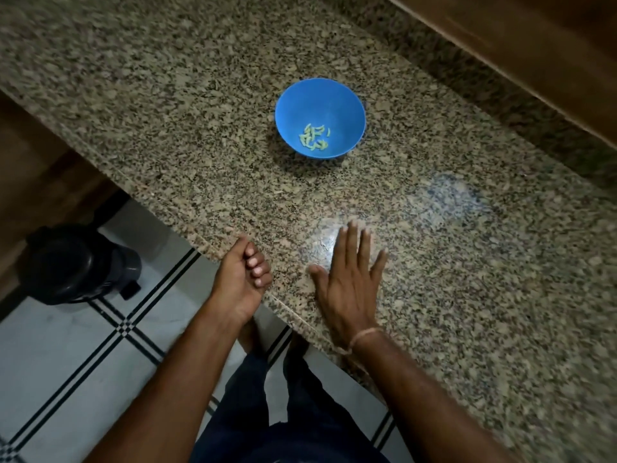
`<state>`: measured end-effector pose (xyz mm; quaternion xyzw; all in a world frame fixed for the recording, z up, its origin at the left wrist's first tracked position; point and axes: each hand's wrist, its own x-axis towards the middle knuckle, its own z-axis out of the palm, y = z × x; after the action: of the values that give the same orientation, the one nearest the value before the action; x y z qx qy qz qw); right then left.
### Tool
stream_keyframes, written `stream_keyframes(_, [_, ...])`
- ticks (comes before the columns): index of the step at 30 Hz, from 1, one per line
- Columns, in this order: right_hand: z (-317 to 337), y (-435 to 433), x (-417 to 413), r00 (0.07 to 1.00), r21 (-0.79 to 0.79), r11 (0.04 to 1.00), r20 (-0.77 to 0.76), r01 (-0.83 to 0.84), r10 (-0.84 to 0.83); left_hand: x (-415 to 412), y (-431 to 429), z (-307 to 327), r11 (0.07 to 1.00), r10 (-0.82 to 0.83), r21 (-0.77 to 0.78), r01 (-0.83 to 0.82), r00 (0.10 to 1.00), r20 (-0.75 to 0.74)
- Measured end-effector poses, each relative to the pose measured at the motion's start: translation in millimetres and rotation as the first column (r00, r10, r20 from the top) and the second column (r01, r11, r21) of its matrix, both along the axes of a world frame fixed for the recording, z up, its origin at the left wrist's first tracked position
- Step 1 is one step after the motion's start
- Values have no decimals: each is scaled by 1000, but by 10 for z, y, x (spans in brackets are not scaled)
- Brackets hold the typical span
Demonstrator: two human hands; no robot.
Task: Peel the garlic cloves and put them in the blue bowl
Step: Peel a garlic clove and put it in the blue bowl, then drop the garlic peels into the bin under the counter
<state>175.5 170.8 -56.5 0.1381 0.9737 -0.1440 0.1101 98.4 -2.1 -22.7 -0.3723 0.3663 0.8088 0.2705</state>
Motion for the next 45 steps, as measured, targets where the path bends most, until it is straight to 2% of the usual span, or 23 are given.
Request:
stream_keyframes(5, [-22, -133, -416, 995, -53, 994, -42, -92, 90, -24, 61, 36, 999, -40, -16, 40, 999, -30])
stream_keyframes(9, [43, 61, -433, 983, -315, 946, -182, -71, 14, -13, 24, 22, 1000, -30, 1, 30, 999, -29])
stream_keyframes(11, [36, 152, -438, 961, -358, 927, -276, -114, 11, 6, -6, 12, 1000, -29, -6, 28, 999, -33])
stream_keyframes(15, [-8, 149, -592, 919, -313, 924, -386, -219, 86, 19, 12, 17, 1000, -24, -9, 24, 999, -34])
stream_keyframes(20, [-30, 95, -698, 898, -251, 942, -428, -222, 98, -4, 27, 28, 1000, -6, 16, 6, 1000, -19])
stream_keyframes(25, [-40, 19, -792, 867, -71, 965, -460, -251, 191, -35, 22, 29, 1000, -1, 19, 1, 1000, -18])
stream_keyframes(29, [-66, 17, -834, 845, 83, 954, -446, -288, 294, -44, 29, 20, 1000, -11, 24, 12, 1000, -21])
stream_keyframes(34, [-6, -81, -461, 864, 84, 931, -350, -356, 362, -23, 61, 11, 999, -30, 35, 30, 1000, -5])
stream_keyframes(35, [40, -120, -369, 891, 28, 942, -317, -335, 326, -10, 63, 9, 999, -33, 38, 33, 999, -1])
stream_keyframes(37, [186, -208, -295, 974, -293, 945, -213, -142, 81, -1, 62, 26, 998, -35, 51, 35, 999, -4])
stream_keyframes(38, [247, -243, -302, 989, -486, 874, -136, -16, -57, -4, 54, 39, 998, -33, 62, 33, 999, -4])
stream_keyframes(40, [303, -297, -346, 959, -747, 634, 15, 199, -284, -19, 33, 51, 996, -26, 91, 26, 1000, 1])
stream_keyframes(43, [375, -533, -450, 892, -885, 278, 260, 373, -370, -52, -111, 81, 989, 12, 145, -10, 1000, -10])
stream_keyframes(45, [443, -720, -534, 868, -906, 109, 349, 409, -352, -76, -241, 97, 988, 36, 153, -32, 999, -22])
